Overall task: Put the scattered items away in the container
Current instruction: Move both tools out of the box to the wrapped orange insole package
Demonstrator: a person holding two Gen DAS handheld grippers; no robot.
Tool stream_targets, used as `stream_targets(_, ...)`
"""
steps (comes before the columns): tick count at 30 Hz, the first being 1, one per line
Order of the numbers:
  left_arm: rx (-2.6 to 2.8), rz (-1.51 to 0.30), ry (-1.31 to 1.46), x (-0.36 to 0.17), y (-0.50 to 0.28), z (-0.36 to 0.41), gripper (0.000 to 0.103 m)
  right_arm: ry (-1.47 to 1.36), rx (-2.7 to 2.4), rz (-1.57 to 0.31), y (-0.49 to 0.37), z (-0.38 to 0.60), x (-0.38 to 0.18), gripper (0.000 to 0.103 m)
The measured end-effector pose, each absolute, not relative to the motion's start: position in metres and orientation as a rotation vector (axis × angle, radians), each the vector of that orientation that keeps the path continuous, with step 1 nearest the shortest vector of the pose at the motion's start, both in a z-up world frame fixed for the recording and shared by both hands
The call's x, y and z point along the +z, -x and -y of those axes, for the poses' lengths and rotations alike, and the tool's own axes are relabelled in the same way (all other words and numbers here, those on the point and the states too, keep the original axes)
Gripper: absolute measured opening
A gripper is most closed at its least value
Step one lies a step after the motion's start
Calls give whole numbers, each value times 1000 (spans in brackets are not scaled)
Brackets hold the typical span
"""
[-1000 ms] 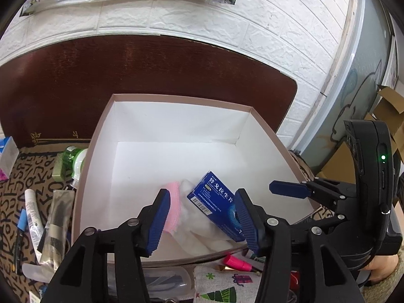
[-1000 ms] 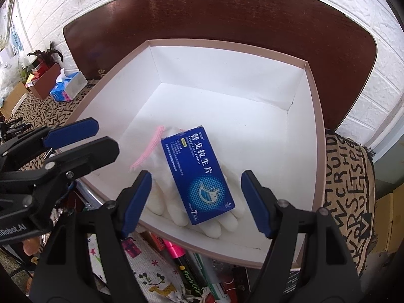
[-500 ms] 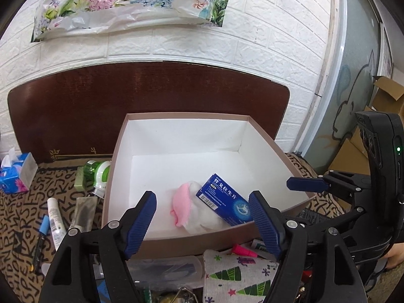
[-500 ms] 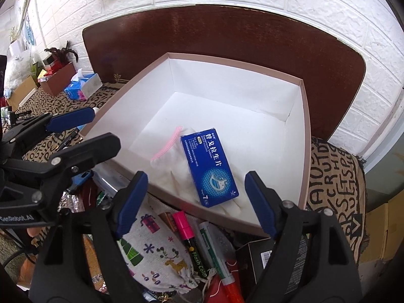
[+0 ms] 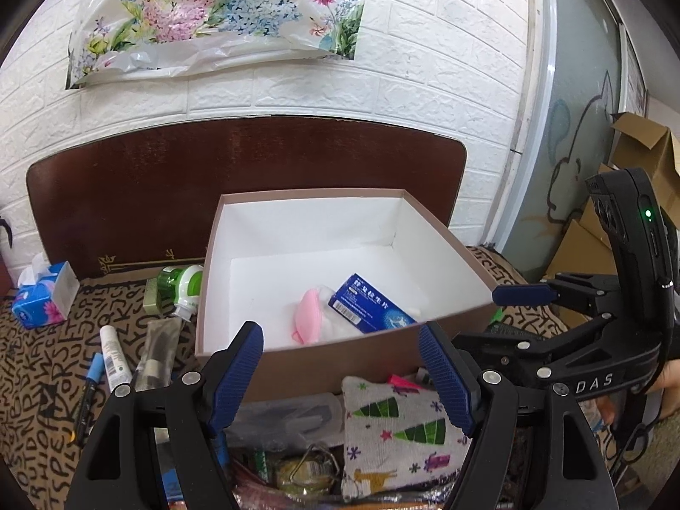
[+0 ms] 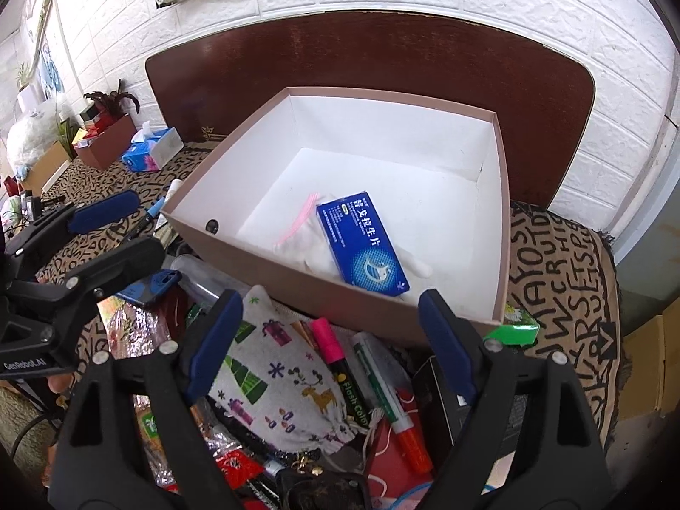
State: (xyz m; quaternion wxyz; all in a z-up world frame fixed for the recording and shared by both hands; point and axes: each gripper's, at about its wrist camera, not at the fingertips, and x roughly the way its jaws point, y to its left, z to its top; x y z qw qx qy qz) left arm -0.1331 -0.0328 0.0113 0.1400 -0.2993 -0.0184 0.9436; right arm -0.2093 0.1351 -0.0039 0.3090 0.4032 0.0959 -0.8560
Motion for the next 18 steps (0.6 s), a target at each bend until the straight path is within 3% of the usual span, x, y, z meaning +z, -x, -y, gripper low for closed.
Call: stream_targets(18, 2651, 26, 941, -24, 73, 31, 78, -1033, -2144, -356, 151, -147, -22, 85)
